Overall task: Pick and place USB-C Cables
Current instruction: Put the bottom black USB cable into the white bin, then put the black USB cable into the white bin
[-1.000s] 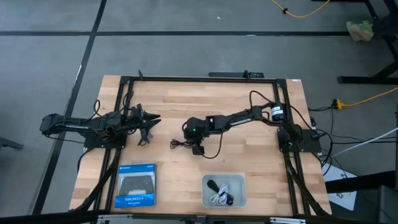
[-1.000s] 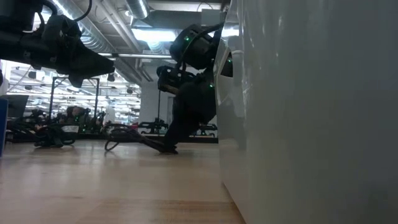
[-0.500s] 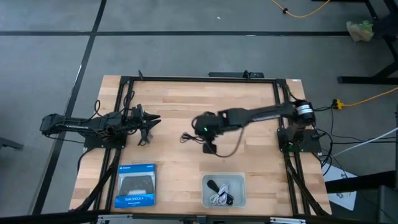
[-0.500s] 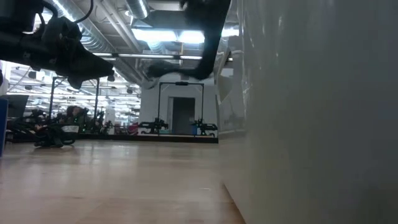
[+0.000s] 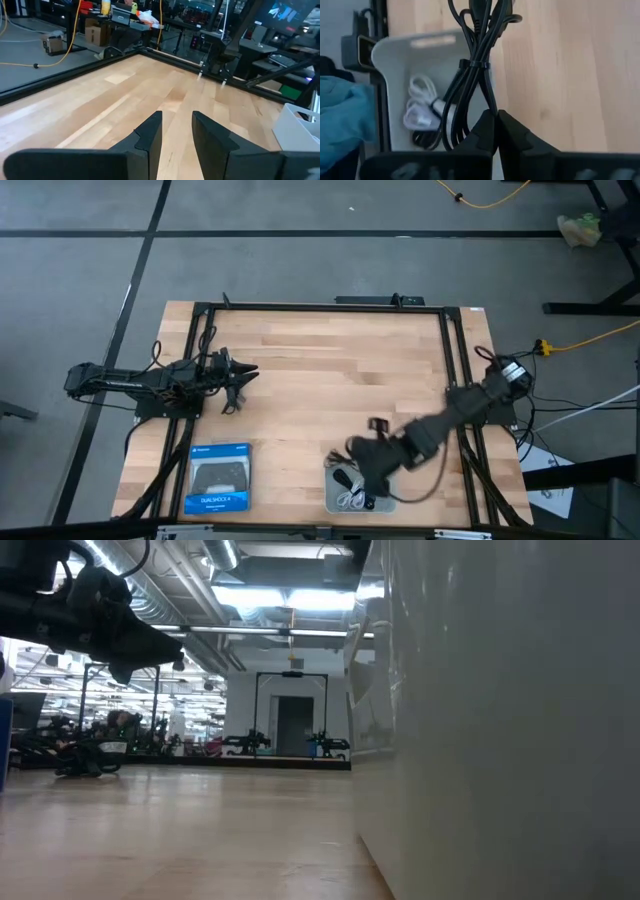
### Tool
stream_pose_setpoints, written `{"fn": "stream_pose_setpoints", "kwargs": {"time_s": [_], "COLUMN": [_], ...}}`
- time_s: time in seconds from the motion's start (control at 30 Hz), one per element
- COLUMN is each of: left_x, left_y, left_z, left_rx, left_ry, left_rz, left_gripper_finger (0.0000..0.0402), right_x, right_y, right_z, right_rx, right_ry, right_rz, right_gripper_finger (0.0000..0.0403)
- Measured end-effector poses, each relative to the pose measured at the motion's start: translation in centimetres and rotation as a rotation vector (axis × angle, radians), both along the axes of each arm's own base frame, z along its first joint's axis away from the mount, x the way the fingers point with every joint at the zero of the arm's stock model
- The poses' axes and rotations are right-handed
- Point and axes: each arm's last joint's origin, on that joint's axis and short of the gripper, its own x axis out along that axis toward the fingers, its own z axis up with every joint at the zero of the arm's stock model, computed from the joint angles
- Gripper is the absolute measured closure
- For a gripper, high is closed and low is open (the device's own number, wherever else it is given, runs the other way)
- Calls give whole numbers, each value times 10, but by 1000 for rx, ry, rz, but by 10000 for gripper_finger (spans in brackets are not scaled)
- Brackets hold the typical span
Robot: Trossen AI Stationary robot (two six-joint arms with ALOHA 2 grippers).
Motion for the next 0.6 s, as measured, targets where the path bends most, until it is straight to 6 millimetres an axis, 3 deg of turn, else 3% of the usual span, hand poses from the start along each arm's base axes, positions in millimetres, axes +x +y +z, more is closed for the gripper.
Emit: {"fn": "stream_pose_setpoints", "kwargs": {"time_s": [0.13, 0.33, 0.6], "left_x": [0, 0, 0], "left_y": [0, 0, 0], "left_z": [0, 0, 0], "left_rx": [0, -1, -1], "left_ry": [1, 1, 1], "left_rz": [0, 1, 1], "left_gripper_finger": [302, 302, 302], "right_x": [-22, -35, -40], "right_y": [22, 37, 38], "right_z": [-2, -8, -21], "right_rx": [-5, 4, 39], "right_ry": [27, 35, 88], "right_rz": [-56, -75, -92], "right_gripper_finger": [394, 391, 305]}}
